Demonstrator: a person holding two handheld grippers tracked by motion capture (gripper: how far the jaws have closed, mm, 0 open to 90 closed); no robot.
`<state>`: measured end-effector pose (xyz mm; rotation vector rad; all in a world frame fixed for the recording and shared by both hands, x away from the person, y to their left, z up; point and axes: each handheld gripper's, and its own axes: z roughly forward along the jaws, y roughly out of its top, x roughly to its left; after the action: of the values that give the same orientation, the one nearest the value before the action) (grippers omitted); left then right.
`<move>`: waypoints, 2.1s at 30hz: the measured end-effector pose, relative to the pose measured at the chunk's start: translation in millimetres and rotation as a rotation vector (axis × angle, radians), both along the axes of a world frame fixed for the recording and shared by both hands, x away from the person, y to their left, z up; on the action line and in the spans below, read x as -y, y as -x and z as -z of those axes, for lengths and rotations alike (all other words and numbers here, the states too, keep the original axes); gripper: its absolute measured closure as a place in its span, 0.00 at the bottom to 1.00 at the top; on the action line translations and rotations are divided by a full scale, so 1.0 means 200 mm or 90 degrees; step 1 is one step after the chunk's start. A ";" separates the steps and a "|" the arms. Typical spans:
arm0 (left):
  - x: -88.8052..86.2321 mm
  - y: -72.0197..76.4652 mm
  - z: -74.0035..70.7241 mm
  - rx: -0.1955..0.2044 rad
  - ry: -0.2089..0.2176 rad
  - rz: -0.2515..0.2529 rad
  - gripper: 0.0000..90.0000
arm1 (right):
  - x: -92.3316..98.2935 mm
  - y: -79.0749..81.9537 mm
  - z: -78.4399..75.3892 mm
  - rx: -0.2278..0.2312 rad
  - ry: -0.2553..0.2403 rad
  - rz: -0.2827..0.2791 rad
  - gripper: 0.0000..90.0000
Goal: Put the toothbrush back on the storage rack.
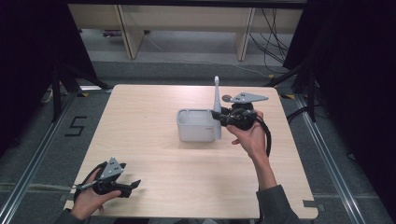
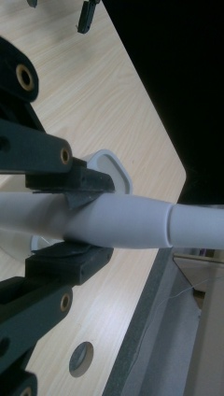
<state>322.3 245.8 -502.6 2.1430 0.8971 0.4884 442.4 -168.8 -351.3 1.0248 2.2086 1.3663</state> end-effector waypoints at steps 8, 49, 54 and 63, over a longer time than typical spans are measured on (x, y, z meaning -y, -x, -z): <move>0.00 0.00 0.00 -0.001 0.007 0.001 0.17 | -0.01 -0.04 -0.07 0.026 -0.003 0.005 0.74; 0.00 0.00 0.00 -0.002 0.002 0.003 0.17 | -0.07 -0.31 -0.02 0.027 -0.021 0.082 0.74; 0.00 0.00 0.01 0.000 0.005 0.003 0.17 | -0.07 -0.32 0.01 0.025 -0.016 0.088 0.74; 0.00 0.00 0.01 0.001 0.000 0.003 0.17 | -0.10 -0.32 0.07 0.008 -0.005 0.097 0.74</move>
<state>322.9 245.2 -503.9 2.1438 0.8908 0.4883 506.0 -149.1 -365.6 1.1584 2.0720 1.3111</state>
